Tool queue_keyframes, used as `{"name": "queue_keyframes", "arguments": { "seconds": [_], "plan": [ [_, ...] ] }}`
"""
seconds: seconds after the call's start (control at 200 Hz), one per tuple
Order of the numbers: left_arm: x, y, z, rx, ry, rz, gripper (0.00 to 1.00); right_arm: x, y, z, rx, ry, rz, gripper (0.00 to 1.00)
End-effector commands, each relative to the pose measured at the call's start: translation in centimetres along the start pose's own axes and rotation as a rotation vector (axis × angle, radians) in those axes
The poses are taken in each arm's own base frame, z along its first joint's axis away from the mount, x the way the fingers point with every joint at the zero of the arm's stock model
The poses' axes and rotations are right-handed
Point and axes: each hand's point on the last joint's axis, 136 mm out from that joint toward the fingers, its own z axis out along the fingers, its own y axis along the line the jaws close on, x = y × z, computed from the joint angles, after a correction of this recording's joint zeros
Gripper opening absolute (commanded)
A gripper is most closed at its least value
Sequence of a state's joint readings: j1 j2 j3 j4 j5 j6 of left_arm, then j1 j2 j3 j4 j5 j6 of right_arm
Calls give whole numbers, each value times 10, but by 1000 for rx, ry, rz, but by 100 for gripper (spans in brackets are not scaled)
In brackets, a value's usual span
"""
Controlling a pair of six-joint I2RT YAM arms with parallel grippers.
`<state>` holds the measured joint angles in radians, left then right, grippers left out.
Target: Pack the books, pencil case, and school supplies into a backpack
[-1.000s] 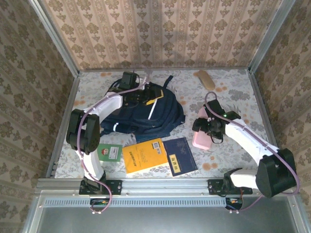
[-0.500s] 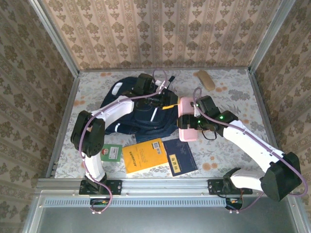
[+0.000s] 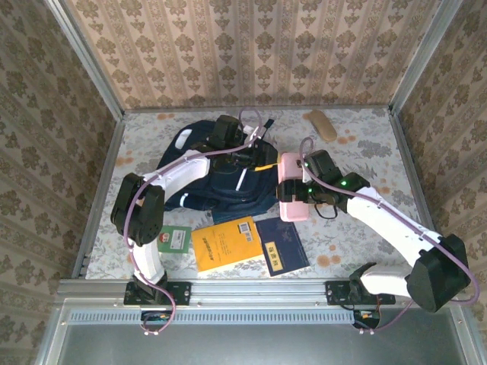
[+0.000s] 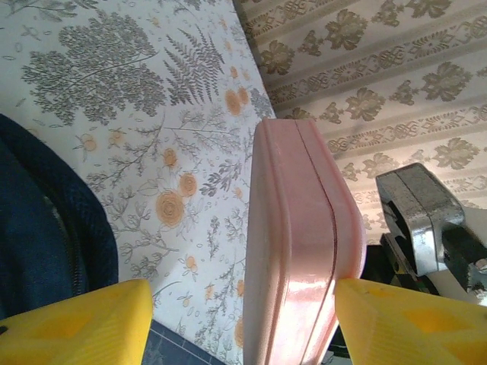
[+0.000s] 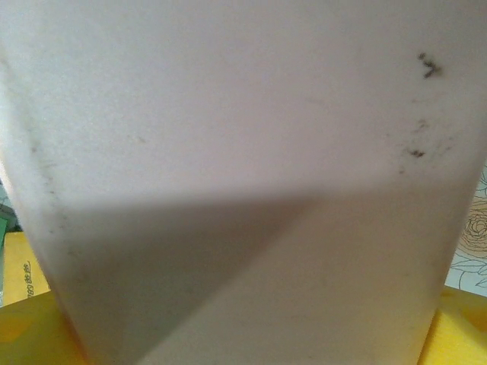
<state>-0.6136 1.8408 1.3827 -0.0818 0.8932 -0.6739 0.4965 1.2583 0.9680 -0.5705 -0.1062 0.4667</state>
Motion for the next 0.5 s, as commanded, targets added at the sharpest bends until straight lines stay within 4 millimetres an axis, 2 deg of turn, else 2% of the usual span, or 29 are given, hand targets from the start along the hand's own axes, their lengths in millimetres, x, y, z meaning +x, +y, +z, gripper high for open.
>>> {"name": "queue_keyframes", "arguments": {
  "seconds": [0.0,0.195,0.495],
  "plan": [
    [-10,-23,-14,18,-34,84,69,-25,16,-5,-31,-78,-36,77],
    [-17,-29,-21,67,-59,70,61,-29,18,-2,-33,-75,-34,77],
    [-19,-37,-25,89,-71,86,60,-31,18,7,-23,-61,-29,77]
  ]
}}
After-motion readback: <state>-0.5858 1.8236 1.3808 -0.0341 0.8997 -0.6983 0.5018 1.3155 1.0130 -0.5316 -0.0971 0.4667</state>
